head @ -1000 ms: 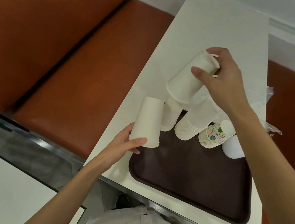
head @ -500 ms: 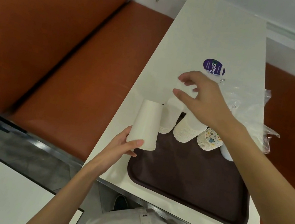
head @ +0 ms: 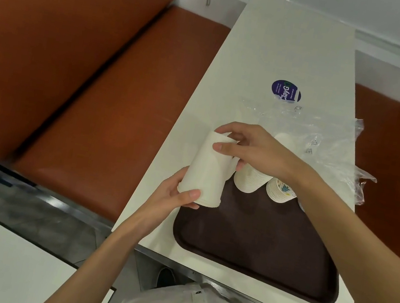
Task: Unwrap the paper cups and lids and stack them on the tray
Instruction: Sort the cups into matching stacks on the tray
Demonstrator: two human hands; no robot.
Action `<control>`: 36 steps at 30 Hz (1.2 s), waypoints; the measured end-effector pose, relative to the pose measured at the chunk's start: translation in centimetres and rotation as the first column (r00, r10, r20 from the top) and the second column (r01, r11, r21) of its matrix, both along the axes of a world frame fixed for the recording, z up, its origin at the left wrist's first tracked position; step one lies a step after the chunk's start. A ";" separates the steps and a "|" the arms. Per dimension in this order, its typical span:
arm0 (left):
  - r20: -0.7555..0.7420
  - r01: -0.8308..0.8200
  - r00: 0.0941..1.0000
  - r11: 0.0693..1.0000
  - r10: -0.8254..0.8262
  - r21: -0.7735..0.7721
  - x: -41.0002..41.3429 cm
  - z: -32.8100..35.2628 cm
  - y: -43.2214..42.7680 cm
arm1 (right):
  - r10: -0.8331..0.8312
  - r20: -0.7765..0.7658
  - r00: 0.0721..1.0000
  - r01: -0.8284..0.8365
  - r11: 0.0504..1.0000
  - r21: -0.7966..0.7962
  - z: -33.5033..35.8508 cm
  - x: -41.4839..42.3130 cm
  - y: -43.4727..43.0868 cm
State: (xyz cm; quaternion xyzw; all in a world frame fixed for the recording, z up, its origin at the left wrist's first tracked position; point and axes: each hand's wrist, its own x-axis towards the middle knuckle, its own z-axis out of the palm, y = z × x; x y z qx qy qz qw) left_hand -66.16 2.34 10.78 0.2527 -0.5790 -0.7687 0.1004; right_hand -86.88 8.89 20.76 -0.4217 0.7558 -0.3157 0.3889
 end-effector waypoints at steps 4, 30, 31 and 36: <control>-0.066 -0.138 0.986 0.978 0.150 0.158 0.2 -0.4 -0.5 | -0.082 0.060 0.995 0.087 0.992 -0.087 0.0 0.2 0.0; 0.114 -0.134 0.983 0.989 0.141 -0.068 -1.7 -1.6 -2.5 | 0.008 -0.602 0.798 -0.080 0.993 -0.092 -0.5 -2.2 0.8; 0.119 -0.132 0.983 0.988 0.141 -0.084 -1.9 -1.8 -2.5 | 0.036 -0.607 0.794 -0.103 0.992 -0.075 -0.9 -1.6 0.9; 0.233 -0.029 0.964 0.925 0.126 -0.378 -2.3 -4.2 -2.0 | 0.244 -0.617 0.748 -0.155 0.968 0.195 -3.5 0.5 1.7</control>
